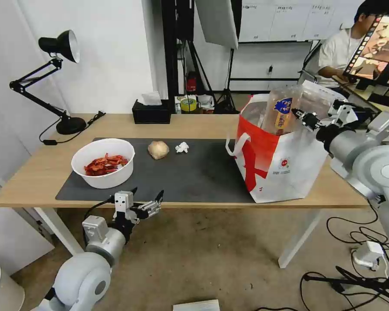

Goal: Pick up the trash from the table and place it into the takeout bag.

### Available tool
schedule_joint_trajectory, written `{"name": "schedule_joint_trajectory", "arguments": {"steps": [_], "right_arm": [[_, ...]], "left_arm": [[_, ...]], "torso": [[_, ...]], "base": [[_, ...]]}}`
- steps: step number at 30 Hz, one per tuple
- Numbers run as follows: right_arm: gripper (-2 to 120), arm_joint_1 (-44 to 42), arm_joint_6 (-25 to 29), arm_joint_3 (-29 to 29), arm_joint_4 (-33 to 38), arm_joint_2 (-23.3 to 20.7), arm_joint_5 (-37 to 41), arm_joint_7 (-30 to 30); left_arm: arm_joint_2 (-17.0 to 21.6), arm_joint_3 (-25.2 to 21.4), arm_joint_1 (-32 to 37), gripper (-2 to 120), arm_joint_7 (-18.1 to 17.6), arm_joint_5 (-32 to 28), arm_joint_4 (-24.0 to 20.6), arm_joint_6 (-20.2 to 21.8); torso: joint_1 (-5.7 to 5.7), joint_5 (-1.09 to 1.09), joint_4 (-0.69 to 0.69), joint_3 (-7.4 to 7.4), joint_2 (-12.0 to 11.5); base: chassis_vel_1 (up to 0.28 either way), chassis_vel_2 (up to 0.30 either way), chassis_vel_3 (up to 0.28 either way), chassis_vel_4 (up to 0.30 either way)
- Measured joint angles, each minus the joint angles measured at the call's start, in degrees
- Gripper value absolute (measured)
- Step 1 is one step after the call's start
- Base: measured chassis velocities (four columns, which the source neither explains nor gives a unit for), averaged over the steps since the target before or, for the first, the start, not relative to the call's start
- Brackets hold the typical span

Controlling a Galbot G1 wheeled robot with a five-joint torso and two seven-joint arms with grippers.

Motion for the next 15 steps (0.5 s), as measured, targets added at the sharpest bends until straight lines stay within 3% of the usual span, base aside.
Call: {"name": "schedule_joint_trajectory", "arguments": {"steps": [5,8,13,15], "right_arm": [[6,-0.15,-2.44,0.07,-0.01,0.1,0.25,0.47],[22,0.24,-3.49,-0.49,-0.53,0.67,-0.62,1.11],[34,0.77,-3.87,-0.84,-0.78,0.92,-0.67,1.36],[46,1.05,-4.11,-0.9,-0.87,0.74,-0.67,1.12]], "left_arm": [[0.03,0.01,-0.02,100,0.0,0.13,0.23,0.0],[0.64,0.18,-0.4,100,0.0,0.13,0.53,0.02],[1.31,0.19,-0.82,100,-0.03,-0.11,0.61,0.08],[1.49,0.2,-0.94,100,-0.04,-0.24,0.63,0.12]], "torso": [[0.0,0.0,0.0,0.0,0.0],[0.0,0.0,0.0,0.0,0.0],[0.0,0.0,0.01,0.0,0.0],[0.0,0.0,0.0,0.0,0.0]], "base": [[0.0,0.0,0.0,0.0],[0.0,0.0,0.0,0.0],[0.0,0.0,0.0,0.0],[0.0,0.0,0.0,0.0]]}}
